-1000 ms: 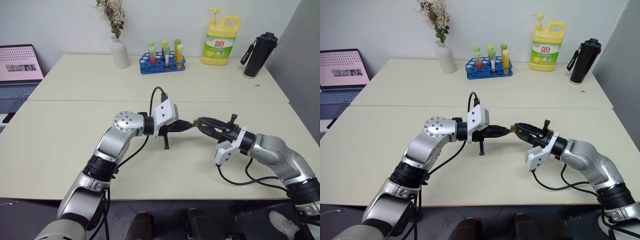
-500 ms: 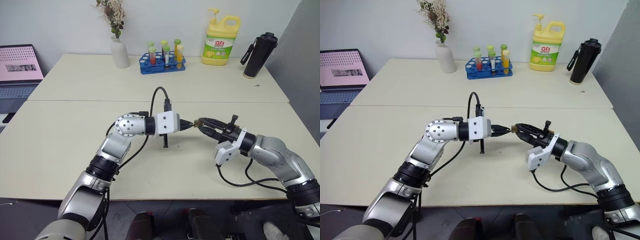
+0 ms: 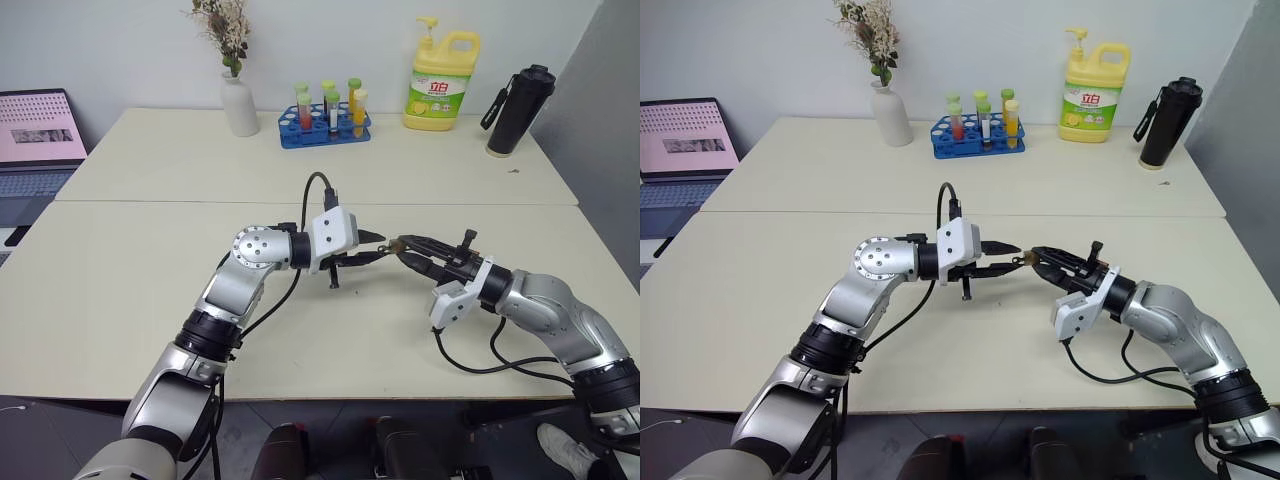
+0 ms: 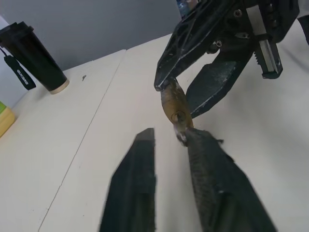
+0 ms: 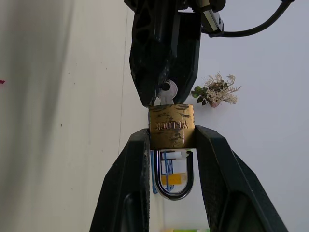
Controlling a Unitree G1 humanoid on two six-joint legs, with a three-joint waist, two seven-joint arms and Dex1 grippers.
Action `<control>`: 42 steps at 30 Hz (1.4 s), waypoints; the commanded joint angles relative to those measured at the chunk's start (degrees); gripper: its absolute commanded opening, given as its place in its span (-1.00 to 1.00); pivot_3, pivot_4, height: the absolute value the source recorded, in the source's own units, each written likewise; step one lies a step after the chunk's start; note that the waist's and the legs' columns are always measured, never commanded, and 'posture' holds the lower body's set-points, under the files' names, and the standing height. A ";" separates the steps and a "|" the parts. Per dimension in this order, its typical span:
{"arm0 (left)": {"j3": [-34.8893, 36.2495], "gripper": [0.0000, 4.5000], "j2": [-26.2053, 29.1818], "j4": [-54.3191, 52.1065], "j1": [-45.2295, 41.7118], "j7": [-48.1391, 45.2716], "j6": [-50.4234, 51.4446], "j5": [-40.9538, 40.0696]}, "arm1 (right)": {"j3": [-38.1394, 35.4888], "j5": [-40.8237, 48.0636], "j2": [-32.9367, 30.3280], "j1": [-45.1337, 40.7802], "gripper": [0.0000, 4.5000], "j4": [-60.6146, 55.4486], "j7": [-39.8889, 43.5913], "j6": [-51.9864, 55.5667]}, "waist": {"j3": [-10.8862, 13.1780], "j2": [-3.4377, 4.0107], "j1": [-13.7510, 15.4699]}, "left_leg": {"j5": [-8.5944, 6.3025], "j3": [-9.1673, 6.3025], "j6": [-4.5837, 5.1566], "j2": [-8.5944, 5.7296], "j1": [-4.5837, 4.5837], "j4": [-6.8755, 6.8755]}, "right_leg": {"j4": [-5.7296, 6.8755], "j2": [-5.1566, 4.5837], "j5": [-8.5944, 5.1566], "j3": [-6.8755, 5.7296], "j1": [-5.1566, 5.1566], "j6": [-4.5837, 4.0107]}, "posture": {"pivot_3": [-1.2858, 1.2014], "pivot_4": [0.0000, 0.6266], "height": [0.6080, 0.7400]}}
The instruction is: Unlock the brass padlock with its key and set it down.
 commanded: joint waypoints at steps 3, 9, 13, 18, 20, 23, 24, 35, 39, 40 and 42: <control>3.94 0.41 1.71 -5.92 -1.78 -2.24 16.96 -8.93 | -0.77 1.30 -0.13 -0.44 -0.58 -2.02 0.22 -0.61 | 0.00 0.00 -0.04 | 0.00 -0.01 0.00 0.01 0.00 0.00 | 0.00 0.00 0.00 0.00 0.00 0.00 | 0.03 -0.52 1.00; 6.41 0.56 1.51 -12.22 -1.75 -1.04 34.78 -18.56 | -0.64 1.25 0.28 -0.70 -0.58 -1.82 0.38 -0.59 | 0.00 0.00 -0.04 | 0.00 -0.07 0.00 0.04 -0.01 0.01 | 0.01 0.00 -0.01 -0.03 0.00 0.01 | 0.03 -0.52 1.00; 6.04 0.56 0.36 -13.05 -1.66 2.14 37.62 -18.83 | -0.55 1.21 0.57 -0.83 -0.58 -1.79 0.39 -0.64 | 0.00 0.00 -0.01 | 0.00 -0.07 -0.01 0.04 0.00 0.01 | 0.01 -0.01 0.00 -0.03 0.01 0.00 | 0.03 -0.52 1.00; 4.27 0.56 -1.43 -10.53 -2.10 5.58 37.04 -16.20 | -0.68 1.43 0.67 -0.80 -0.58 -2.17 0.37 -0.88 | 0.00 0.00 -0.02 | 0.01 -0.07 -0.01 0.04 0.02 0.01 | 0.02 0.00 0.00 -0.02 0.01 0.00 | 0.03 -0.52 1.00; 4.26 0.56 -2.51 -9.21 -2.85 6.26 37.10 -16.03 | -0.67 1.47 0.71 -0.84 -0.58 -2.22 0.38 -0.97 | 0.00 0.00 0.02 | 0.01 -0.07 -0.01 0.04 0.01 0.02 | 0.02 -0.01 0.00 -0.02 0.01 0.00 | 0.03 -0.52 1.00; 4.15 0.56 -3.46 -8.36 -3.38 6.36 36.76 -15.96 | -0.80 1.52 0.70 -0.70 -0.58 -2.37 0.38 -1.03 | 0.00 0.00 0.01 | 0.01 -0.06 -0.01 0.02 0.01 0.02 | 0.02 -0.01 0.00 -0.01 0.01 0.00 | 0.03 -0.52 1.00; 4.10 0.56 -3.52 -8.20 -3.47 6.25 36.68 -15.96 | -0.86 1.53 0.69 -0.61 -0.58 -2.42 0.36 -1.02 | 0.00 0.00 0.01 | 0.01 -0.06 -0.01 0.02 0.01 0.02 | 0.02 -0.01 0.00 -0.01 0.01 0.00 | 0.03 -0.52 1.00; 3.24 0.13 -3.66 -6.16 -3.80 5.62 35.29 -14.78 | -0.85 1.24 1.00 -0.40 -0.58 -3.02 0.21 -0.81 | 0.00 0.00 -0.02 | 0.01 -0.06 -0.01 0.02 0.01 0.02 | 0.02 0.00 0.00 -0.01 0.01 0.00 | 0.03 -0.52 1.00; 3.47 -0.39 -4.61 -4.87 -4.25 6.48 34.72 -14.19 | -0.78 1.11 1.08 -0.60 -0.58 -3.01 0.21 -0.89 | 0.00 0.00 0.02 | 0.01 -0.05 -0.01 0.02 0.01 0.02 | 0.02 -0.01 0.00 -0.01 0.01 0.00 | 0.03 -0.52 1.00; 3.40 -0.54 -4.68 -4.74 -4.28 6.31 34.45 -14.02 | -0.69 1.12 1.14 -0.66 -0.58 -3.01 0.26 -0.82 | 0.00 0.00 0.01 | 0.01 -0.05 -0.01 0.02 0.01 0.02 | 0.02 -0.01 0.00 -0.01 0.01 0.00 | 0.03 -0.52 1.00; 3.20 -0.81 -4.65 -4.67 -4.13 6.23 34.16 -13.86 | -0.57 1.08 1.17 -0.67 -0.58 -3.14 0.28 -0.73 | 0.00 0.00 0.00 | 0.01 -0.05 -0.01 0.01 0.01 0.02 | 0.02 -0.01 0.00 0.00 0.01 0.00 | 0.03 -0.52 1.00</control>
